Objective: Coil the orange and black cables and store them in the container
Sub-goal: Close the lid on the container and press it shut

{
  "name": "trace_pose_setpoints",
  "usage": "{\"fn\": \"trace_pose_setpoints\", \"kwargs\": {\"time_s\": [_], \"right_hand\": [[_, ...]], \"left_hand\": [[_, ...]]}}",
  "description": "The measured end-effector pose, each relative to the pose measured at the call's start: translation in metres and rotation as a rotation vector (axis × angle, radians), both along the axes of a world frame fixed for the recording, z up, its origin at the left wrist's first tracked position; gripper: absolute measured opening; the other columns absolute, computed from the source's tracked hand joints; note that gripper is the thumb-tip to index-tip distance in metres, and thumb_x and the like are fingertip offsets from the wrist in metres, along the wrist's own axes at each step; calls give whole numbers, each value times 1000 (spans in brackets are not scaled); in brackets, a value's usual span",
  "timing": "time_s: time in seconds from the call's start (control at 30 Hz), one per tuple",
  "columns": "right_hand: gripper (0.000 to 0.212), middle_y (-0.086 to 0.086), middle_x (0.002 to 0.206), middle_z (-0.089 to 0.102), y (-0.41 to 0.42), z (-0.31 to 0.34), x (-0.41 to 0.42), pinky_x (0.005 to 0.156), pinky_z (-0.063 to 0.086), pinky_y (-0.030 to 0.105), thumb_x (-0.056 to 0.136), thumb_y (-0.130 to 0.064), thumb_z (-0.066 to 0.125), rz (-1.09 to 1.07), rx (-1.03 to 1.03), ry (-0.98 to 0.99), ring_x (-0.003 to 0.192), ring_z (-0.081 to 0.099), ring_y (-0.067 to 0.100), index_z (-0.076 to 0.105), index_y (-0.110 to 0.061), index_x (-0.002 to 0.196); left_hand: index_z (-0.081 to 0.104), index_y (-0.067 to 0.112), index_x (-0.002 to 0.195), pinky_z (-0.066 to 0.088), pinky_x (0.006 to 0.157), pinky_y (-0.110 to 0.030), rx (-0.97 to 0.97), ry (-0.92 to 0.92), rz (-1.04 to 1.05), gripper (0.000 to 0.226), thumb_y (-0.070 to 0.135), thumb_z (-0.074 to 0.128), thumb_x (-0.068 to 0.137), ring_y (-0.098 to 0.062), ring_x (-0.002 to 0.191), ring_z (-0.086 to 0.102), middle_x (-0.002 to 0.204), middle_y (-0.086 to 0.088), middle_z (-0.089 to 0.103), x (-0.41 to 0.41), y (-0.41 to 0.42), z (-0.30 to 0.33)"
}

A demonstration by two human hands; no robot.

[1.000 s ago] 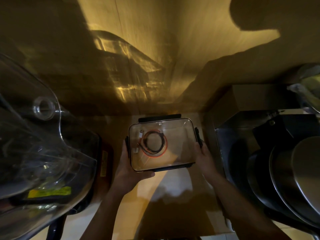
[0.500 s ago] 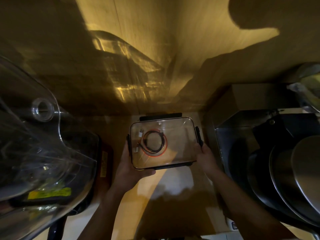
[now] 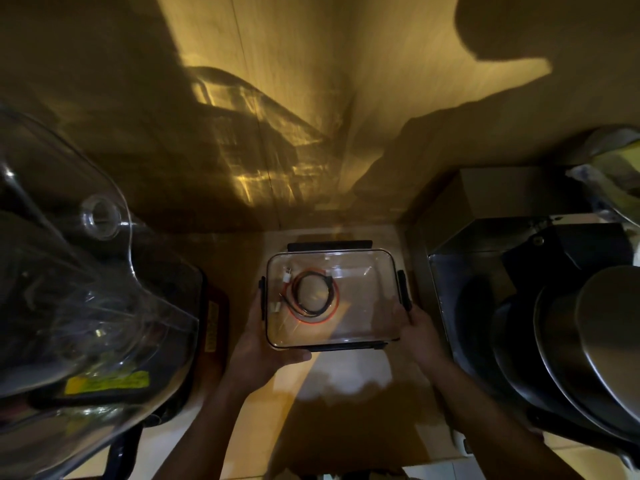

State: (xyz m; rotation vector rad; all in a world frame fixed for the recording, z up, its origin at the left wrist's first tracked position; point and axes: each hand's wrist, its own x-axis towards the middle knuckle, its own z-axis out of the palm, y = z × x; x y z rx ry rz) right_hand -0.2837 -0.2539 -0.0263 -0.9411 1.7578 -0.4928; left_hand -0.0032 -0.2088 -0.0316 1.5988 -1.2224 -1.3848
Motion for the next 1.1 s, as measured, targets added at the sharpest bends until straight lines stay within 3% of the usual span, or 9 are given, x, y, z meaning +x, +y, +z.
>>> {"fn": "trace_pose_setpoints", "kwargs": {"time_s": [0.1,0.27,0.37,0.43,0.57,0.63,0.73,0.9,1.1], "right_hand": [[30,4,104,69,-5,-1,0,90,53,42,102,-33,41,-20,-3,18,100,65,20,61,-16,116],[29,10,105,70,-1,-4,1,92,53,46,101,-32,42,-50,-18,30,101,66,26,62,-14,112],[29,10,105,69,14,-2,-2,87,52,41,102,-31,42,-21,-33,41,101,65,27,61,-13,113],[33,8,109,68,27,-3,-5,90,53,48,101,-36,43,11,-69,81,104,64,27,58,-14,120],[54,-1,138,52,42,4,-3,96,51,45,98,-36,49,74,-267,259,123,55,20,30,-26,148],[60,3,158,29,47,12,1,110,36,42,97,-27,50,164,-386,491,144,32,22,24,-24,151],[73,4,164,10,55,14,5,121,16,42,89,-9,55,368,-445,722,151,6,22,21,-18,153],[73,2,165,1,64,11,4,123,8,46,92,-13,46,494,-370,700,149,-9,18,11,-19,155],[68,2,165,-1,63,14,-1,123,9,44,98,-27,43,466,-342,634,151,-5,20,8,-18,155]], "left_hand": [[15,36,152,41,91,-6,-31,-31,-6,135,28,98,47,11,128,42,145,17,44,-2,-2,2],[16,46,149,48,101,-35,-33,-73,-33,134,39,98,44,-5,132,46,146,12,45,1,1,1],[10,59,141,43,89,-7,-21,-79,-44,133,32,99,46,19,121,42,141,25,43,-1,11,1],[12,58,137,40,83,-1,-24,-90,-35,129,21,98,48,25,115,42,133,34,47,-4,20,1],[17,39,150,43,104,-32,-58,-182,20,133,47,97,44,-5,137,38,151,12,39,-7,32,8],[10,29,154,30,112,-36,-81,-328,48,139,64,88,45,-8,144,18,160,3,20,-9,36,14],[2,28,155,16,116,-38,-156,-483,23,125,69,76,62,-13,149,1,165,3,0,-20,46,22],[10,27,155,20,119,-46,-253,-641,-57,93,71,50,84,-16,149,6,164,5,11,-29,55,16],[5,32,155,18,120,-48,-202,-647,-61,94,77,45,82,-15,150,-1,165,5,6,-25,57,12]]}}
